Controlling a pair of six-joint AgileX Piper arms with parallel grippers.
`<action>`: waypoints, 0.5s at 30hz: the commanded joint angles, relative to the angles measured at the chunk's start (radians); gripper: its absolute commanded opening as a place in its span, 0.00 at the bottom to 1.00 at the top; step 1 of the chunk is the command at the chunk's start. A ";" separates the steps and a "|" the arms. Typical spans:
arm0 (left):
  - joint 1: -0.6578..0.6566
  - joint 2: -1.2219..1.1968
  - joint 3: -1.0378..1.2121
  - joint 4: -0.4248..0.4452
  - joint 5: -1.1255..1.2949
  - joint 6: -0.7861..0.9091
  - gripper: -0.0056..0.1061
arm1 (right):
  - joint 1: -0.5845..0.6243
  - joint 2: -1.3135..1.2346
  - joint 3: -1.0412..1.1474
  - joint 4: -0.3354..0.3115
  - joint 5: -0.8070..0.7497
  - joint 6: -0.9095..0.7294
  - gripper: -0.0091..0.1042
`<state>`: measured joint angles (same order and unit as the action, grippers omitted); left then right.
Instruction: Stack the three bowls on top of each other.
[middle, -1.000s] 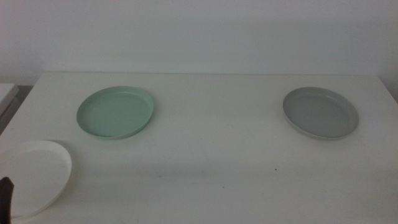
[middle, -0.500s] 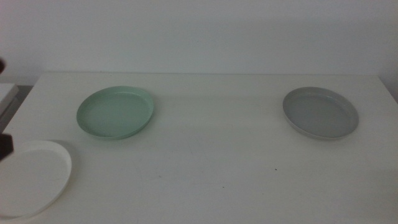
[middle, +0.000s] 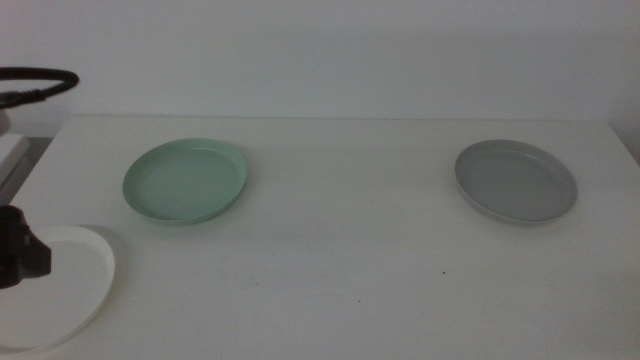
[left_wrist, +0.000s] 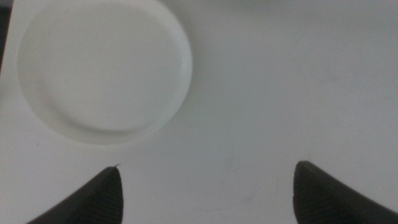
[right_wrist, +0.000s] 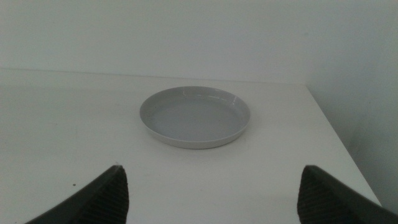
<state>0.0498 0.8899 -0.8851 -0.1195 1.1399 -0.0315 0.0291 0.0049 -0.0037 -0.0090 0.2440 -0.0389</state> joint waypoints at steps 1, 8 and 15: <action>0.000 0.038 -0.020 0.032 0.018 -0.026 0.89 | -0.007 -0.005 0.004 -0.012 -0.006 -0.003 0.89; 0.094 0.260 -0.144 0.103 0.053 0.102 0.89 | -0.007 -0.005 0.004 -0.012 -0.006 -0.003 0.89; 0.291 0.434 -0.186 0.019 -0.016 0.306 0.89 | -0.007 -0.005 0.004 -0.012 -0.006 -0.003 0.89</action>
<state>0.3083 1.2964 -1.0621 -0.0759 1.1525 0.2246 0.0291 0.0049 -0.0037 -0.0090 0.2440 -0.0389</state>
